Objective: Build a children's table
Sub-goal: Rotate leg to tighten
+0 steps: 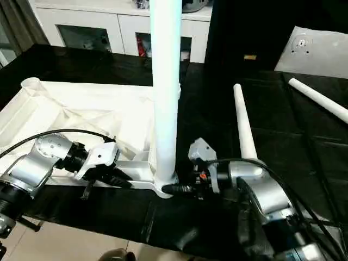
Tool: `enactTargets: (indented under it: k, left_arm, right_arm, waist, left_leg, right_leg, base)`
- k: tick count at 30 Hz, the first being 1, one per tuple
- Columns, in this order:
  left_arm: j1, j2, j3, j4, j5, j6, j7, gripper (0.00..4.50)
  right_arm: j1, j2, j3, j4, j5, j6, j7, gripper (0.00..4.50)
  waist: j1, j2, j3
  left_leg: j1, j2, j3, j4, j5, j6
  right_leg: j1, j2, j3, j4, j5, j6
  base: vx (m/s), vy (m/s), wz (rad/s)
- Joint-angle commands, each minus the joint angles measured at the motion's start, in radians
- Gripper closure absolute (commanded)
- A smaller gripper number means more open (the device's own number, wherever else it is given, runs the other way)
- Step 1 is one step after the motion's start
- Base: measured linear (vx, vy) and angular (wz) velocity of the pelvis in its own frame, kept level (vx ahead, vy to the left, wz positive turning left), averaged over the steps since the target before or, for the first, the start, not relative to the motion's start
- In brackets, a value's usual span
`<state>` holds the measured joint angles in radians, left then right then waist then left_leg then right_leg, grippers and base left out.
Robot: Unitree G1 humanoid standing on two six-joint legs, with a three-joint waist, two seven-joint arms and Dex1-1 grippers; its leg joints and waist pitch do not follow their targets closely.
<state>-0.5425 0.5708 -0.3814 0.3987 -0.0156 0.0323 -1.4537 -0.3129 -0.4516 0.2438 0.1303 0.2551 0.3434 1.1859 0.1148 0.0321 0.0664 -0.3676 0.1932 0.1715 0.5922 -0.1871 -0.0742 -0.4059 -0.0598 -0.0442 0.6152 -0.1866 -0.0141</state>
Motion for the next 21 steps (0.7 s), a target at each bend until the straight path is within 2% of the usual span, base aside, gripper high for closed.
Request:
enactTargets:
  k: [1, 6, 11, 13, 15, 17, 18, 19, 21]
  left_arm:
    - [-0.01, 0.001, -0.03, -0.004, 0.013, -0.023, -0.029, 4.5]
    - [-0.008, -0.006, -0.036, 0.001, 0.019, -0.037, -0.027, 4.5]
    - [-0.007, -0.011, -0.034, 0.004, 0.02, -0.04, -0.017, 4.5]
    - [-0.005, -0.022, -0.022, 0.008, 0.017, -0.033, 0.009, 4.5]
    - [-0.005, -0.049, -0.002, 0.004, 0.015, -0.001, 0.068, 4.5]
    - [-0.005, -0.057, 0.003, 0.002, 0.017, 0.009, 0.085, 4.5]
    - [-0.012, -0.103, 0.03, -0.006, 0.016, 0.08, 0.174, 4.5]
    - [-0.013, -0.119, 0.039, -0.008, 0.013, 0.102, 0.201, 4.5]
    - [-0.017, -0.178, 0.069, -0.017, -0.004, 0.167, 0.285, 4.5]
  right_arm:
    - [-0.009, 0.008, 0.0, 0.008, -0.002, -0.017, -0.009, 1.52]
    - [-0.005, 0.029, 0.015, 0.008, -0.004, -0.035, -0.022, 1.73]
    - [0.005, 0.034, 0.02, 0.004, -0.007, -0.042, -0.021, 1.79]
    - [0.017, 0.042, 0.017, -0.009, -0.003, -0.04, -0.033, 1.81]
    - [0.043, 0.067, 0.003, -0.029, 0.002, -0.033, -0.079, 1.81]
    - [0.05, 0.075, -0.001, -0.032, 0.001, -0.032, -0.095, 1.81]
    - [0.074, 0.128, -0.025, -0.023, -0.022, -0.045, -0.205, 1.81]
    - [0.079, 0.147, -0.033, -0.018, -0.028, -0.046, -0.241, 1.81]
    - [0.093, 0.214, -0.059, 0.001, -0.048, -0.042, -0.368, 1.81]
  waist:
    - [0.0, 0.0, -0.079]
    - [-0.002, 0.0, -0.077]
    - [-0.002, -0.001, -0.078]
    - [-0.001, 0.003, -0.078]
    - [-0.002, 0.0, -0.077]
    - [-0.002, 0.0, -0.075]
    - [-0.004, -0.002, -0.071]
    - [-0.005, -0.001, -0.068]
    - [-0.012, -0.003, -0.068]
  left_leg:
    - [0.008, 0.034, -0.006, -0.062, -0.142, 0.032]
    - [0.01, 0.034, -0.006, -0.063, -0.17, 0.021]
    - [0.01, 0.034, -0.006, -0.063, -0.163, 0.022]
    - [0.011, 0.034, -0.006, -0.062, -0.167, 0.021]
    - [0.011, 0.034, -0.005, -0.062, -0.168, 0.021]
    - [0.011, 0.034, -0.006, -0.065, -0.188, 0.015]
    - [0.013, 0.033, -0.008, -0.069, -0.21, 0.003]
    - [0.017, 0.034, -0.006, -0.069, -0.228, 0.0]
    - [0.015, 0.031, -0.012, -0.075, -0.247, -0.019]
  right_leg:
    - [0.055, -0.073, 0.041, -0.06, -0.11, -0.241]
    - [0.054, -0.074, 0.042, -0.066, -0.166, -0.229]
    - [0.054, -0.073, 0.041, -0.064, -0.161, -0.228]
    - [0.053, -0.073, 0.041, -0.064, -0.154, -0.231]
    - [0.054, -0.073, 0.042, -0.065, -0.152, -0.231]
    - [0.053, -0.074, 0.042, -0.069, -0.19, -0.224]
    - [0.05, -0.075, 0.041, -0.074, -0.255, -0.209]
    - [0.045, -0.076, 0.043, -0.08, -0.288, -0.202]
    - [0.048, -0.078, 0.04, -0.086, -0.366, -0.173]
  base:
    - [0.0, 0.0, 0.0]
    - [0.0, 0.0, 0.0]
    - [0.0, 0.0, 0.0]
    - [0.0, 0.0, 0.0]
    - [0.0, 0.0, 0.0]
    - [0.0, 0.0, 0.0]
    - [0.0, 0.0, 0.0]
    - [0.0, 0.0, 0.0]
    - [0.0, 0.0, 0.0]
